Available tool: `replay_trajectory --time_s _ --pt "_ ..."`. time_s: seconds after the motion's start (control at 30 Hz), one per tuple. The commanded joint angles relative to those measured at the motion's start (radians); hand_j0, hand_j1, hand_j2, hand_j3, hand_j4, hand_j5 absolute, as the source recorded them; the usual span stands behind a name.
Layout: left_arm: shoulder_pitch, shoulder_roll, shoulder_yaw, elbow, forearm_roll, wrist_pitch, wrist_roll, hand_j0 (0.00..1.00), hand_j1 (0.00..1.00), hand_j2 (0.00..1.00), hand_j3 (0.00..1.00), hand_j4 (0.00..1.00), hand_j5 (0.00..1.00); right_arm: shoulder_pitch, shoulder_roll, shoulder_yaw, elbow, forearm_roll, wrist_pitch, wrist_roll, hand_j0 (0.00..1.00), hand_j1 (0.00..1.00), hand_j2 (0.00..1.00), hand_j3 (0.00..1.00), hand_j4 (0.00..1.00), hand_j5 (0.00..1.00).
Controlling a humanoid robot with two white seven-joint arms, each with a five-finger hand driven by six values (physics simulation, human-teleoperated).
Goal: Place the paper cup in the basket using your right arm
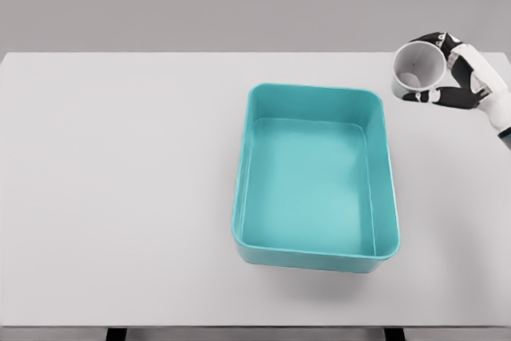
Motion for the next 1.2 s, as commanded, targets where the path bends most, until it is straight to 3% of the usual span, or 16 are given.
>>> replay_trajectory --time_s 0.0,0.53,0.9,1.17 --pt "0.000 0.000 0.000 0.000 0.000 0.000 0.000 1.00 1.00 1.00 1.00 1.00 1.00 0.003 -0.001 -0.002 -0.055 -0.008 -0.002 -0.001 0.47 0.47 0.47 0.47 0.47 0.47" --pt "0.000 0.000 0.000 0.000 0.000 0.000 0.000 1.00 1.00 1.00 1.00 1.00 1.00 0.086 0.005 0.010 -0.312 0.039 -0.071 -0.001 0.47 0.47 0.47 0.47 0.47 0.47" --pt "0.000 0.000 0.000 0.000 0.000 0.000 0.000 1.00 1.00 1.00 1.00 1.00 1.00 0.101 0.017 0.079 -0.354 0.184 -0.184 -0.001 0.47 0.47 0.47 0.47 0.47 0.47" --pt "0.000 0.000 0.000 0.000 0.000 0.000 0.000 1.00 1.00 1.00 1.00 1.00 1.00 0.098 0.008 0.157 -0.352 0.265 -0.189 -0.001 0.48 0.48 0.48 0.48 0.48 0.48"
